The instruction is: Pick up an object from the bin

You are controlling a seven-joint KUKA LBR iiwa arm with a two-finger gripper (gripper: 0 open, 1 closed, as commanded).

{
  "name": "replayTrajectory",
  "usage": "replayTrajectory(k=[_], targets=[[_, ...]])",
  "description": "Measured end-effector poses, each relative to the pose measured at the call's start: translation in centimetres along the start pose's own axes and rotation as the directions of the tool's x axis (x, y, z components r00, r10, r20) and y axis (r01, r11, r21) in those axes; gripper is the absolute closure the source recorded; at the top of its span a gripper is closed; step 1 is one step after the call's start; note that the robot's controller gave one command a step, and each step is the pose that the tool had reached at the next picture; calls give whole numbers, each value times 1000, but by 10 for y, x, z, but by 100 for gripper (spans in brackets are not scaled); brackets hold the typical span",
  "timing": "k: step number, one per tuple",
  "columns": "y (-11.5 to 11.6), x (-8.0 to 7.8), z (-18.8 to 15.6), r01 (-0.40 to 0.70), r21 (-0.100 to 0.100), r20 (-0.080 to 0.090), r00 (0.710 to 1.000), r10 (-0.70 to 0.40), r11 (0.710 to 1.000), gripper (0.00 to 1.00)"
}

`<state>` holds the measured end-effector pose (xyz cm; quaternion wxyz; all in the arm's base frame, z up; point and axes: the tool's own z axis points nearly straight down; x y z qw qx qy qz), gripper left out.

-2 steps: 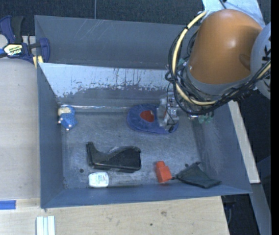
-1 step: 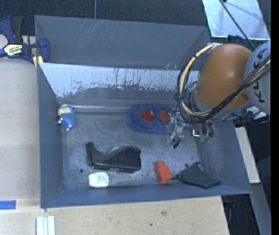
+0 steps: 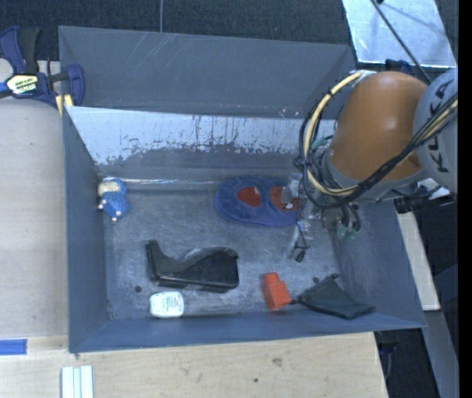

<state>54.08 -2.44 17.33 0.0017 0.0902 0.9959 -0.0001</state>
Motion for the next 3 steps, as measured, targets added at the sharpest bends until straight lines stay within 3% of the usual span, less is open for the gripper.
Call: replayTrajectory(k=[1,2,3], targets=[[39,-50,101,-88,0,-1,996,88,996,0],[39,-51,96,-88,-1,0,996,88,996,100],[62,-37,-44,-98,-3,7,995,98,995,100]])
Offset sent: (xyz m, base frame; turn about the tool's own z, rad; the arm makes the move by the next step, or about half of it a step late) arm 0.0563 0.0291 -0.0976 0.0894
